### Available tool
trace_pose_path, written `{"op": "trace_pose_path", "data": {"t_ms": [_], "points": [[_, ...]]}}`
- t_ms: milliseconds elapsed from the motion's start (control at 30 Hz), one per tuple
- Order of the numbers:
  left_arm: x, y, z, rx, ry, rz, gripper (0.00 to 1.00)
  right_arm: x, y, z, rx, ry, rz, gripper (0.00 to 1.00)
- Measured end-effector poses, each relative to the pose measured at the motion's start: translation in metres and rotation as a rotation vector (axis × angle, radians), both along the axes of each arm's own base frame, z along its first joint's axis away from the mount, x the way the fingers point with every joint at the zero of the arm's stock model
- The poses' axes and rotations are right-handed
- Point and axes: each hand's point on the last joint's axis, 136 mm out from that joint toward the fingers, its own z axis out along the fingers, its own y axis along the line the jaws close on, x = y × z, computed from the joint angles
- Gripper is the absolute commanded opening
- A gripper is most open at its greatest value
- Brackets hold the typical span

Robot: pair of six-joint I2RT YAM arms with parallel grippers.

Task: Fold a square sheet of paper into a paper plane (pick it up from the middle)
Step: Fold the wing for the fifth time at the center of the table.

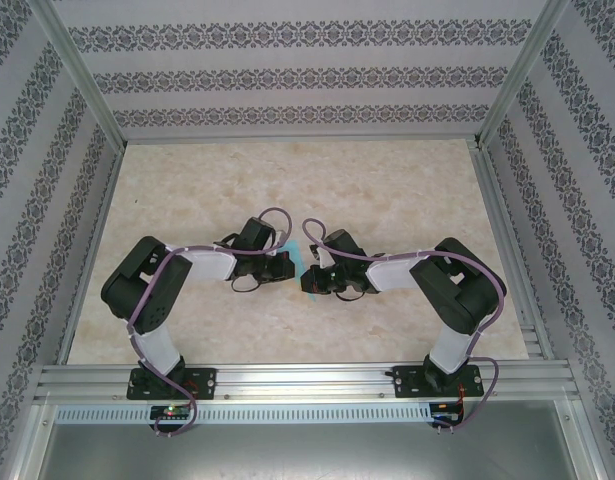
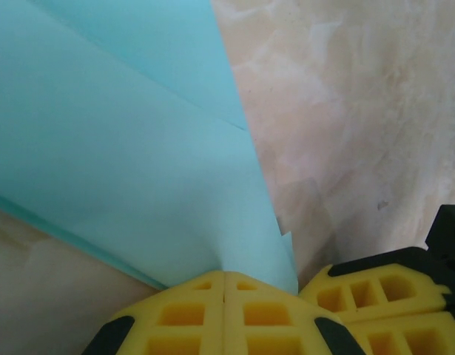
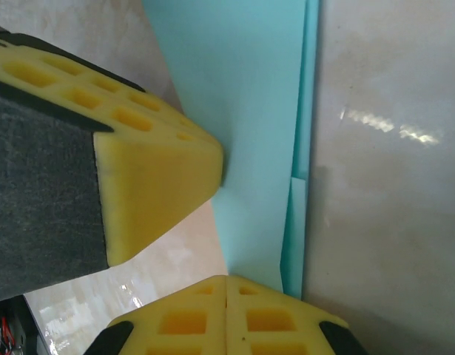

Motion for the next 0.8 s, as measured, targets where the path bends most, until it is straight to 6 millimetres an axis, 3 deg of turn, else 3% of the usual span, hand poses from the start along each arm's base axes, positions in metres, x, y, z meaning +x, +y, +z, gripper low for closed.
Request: {"op": "trace_pose_path", "data": {"t_ms": [433,667,800], "points": [[0.012,0.007,-0.001,0.047,-0.011,0.039,0.01,-0.001,-0.002,-0.003,-0.006,-0.004,-0.004,0.06],[0.047,0.040,-0.001,0.093,-0.024,0.133,0.01,-0.001,-0.002,-0.003,-0.001,-0.011,-0.008,0.06],[0.060,0.048,-0.001,0.095,-0.010,0.140,0.01,0.000,-0.002,-0.003,-0.001,-0.014,-0.010,0.06]]}}
